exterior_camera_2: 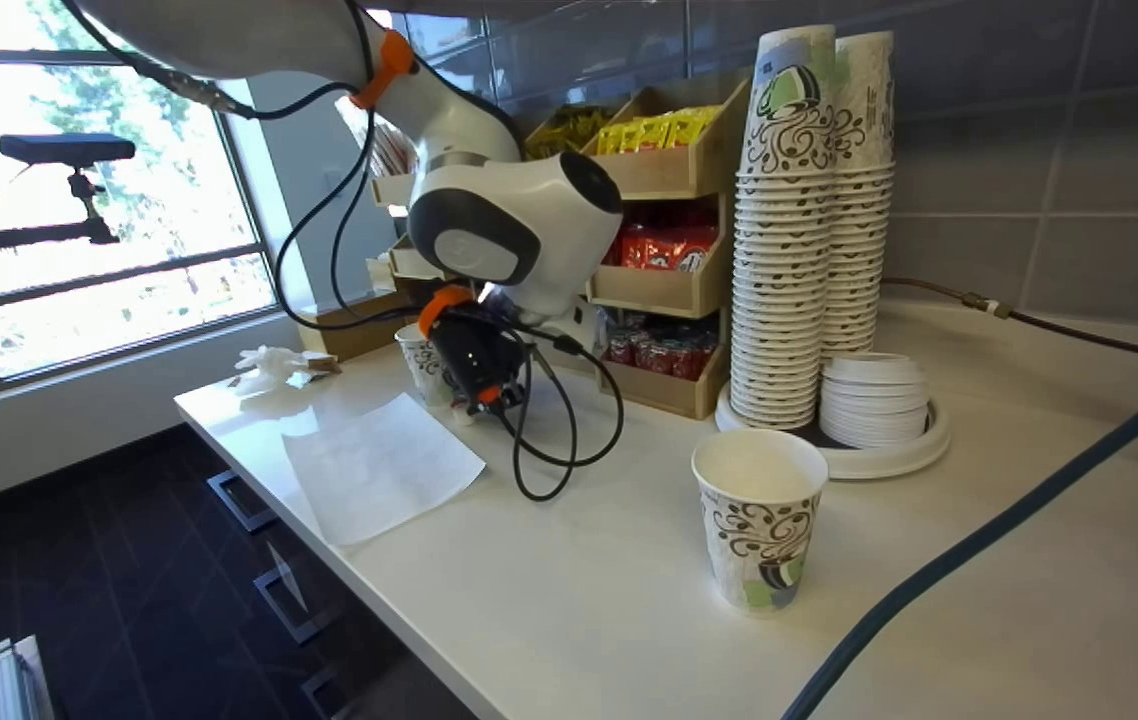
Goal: Pour the contents from the small white container to the left cup
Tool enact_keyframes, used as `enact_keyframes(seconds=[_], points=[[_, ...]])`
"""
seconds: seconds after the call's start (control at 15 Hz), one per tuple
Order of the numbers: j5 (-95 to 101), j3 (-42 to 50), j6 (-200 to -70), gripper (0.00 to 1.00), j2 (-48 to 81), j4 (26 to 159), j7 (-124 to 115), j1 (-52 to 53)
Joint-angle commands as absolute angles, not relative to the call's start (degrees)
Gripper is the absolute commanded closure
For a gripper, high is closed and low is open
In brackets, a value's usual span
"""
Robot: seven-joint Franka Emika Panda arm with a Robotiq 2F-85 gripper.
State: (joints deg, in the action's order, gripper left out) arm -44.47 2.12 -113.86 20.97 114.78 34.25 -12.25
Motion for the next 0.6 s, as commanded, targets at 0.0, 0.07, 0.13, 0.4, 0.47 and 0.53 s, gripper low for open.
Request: enact_keyframes(seconds=[0.0, 0.07, 0.13, 0.4, 0.47, 0.53], points=[[-46.21, 1.92, -110.98, 0.63, 22.77, 112.67, 35.59, -13.23], [-46.14, 1.95, -110.68, 0.64, 23.0, 112.49, 35.58, -13.26], [-46.09, 1.98, -110.44, 0.63, 23.21, 112.36, 35.52, -13.3], [-46.06, 1.97, -109.69, 0.69, 24.03, 111.66, 35.49, -13.45], [-46.02, 1.97, -109.65, 0.74, 24.18, 111.56, 35.46, -13.46], [-46.02, 1.96, -109.63, 0.73, 24.32, 111.43, 35.45, -13.48]])
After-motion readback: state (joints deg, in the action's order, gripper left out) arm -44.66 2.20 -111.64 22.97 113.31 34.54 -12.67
